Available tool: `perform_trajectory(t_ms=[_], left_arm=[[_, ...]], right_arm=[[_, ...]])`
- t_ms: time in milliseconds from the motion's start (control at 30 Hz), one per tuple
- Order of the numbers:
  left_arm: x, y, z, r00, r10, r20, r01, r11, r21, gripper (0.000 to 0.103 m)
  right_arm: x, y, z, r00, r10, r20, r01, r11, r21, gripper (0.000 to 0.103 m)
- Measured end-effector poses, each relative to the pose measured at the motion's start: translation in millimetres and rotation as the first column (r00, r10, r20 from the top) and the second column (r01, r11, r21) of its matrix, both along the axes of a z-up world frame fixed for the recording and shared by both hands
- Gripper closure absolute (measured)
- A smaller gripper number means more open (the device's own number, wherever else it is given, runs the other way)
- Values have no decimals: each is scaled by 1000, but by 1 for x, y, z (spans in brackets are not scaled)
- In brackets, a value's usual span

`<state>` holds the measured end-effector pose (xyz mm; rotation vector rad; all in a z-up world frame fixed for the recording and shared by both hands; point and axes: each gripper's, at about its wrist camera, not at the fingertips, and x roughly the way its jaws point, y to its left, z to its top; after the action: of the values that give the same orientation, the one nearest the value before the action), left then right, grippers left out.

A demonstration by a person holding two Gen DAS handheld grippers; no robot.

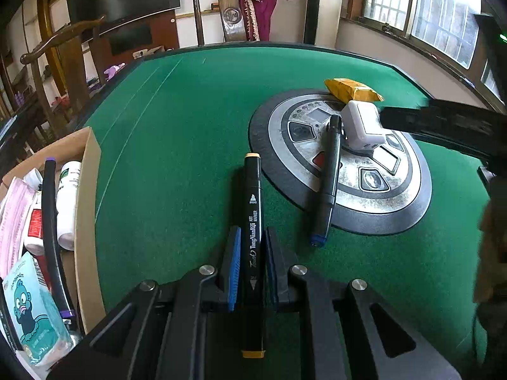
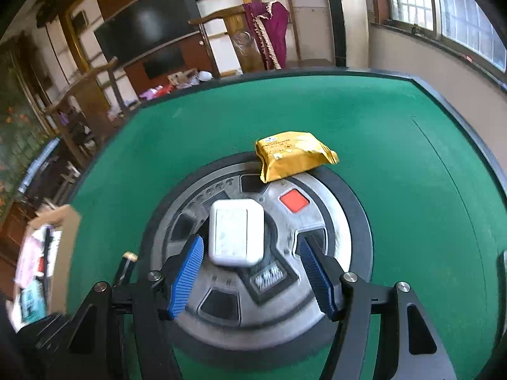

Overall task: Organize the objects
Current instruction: 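Grasp another black marker with the left gripper while the right grasps the white square device, then carry the black marker and white device toward the cardboard tray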

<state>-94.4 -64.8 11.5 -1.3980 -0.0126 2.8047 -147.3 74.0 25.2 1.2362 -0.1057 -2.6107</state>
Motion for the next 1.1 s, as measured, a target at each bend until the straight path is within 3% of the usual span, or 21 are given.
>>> perform_trajectory(t_ms=[233,267,300,467,733,1100], left_arm=[[-9,7,-4,1000,2,-2,-2,1000,-3,89],[-10,7,-5,1000,2,-2,-2,1000,-3,89],[-11,7,-5,1000,2,-2,-2,1000,-5,89],[-14,8,-6,1000,-5,-3,5,1000,8,89],[-13,7,1,999,-18,-44,22,996,85,89],[-2,5,22,992,-8,-124,23,992,126,89]], right_arm=[[-24,-19,-18,999,-27,18,25,995,95,39],[-25,-20,-19,999,-33,15,31,992,124,55],[-25,-20,-20,999,-31,17,28,990,139,60],[-10,0,-14,1000,-18,2,18,997,73,60],[64,34,8,996,55,-73,-58,997,-41,60],[89,2,23,980,152,-127,-160,986,-51,60]])
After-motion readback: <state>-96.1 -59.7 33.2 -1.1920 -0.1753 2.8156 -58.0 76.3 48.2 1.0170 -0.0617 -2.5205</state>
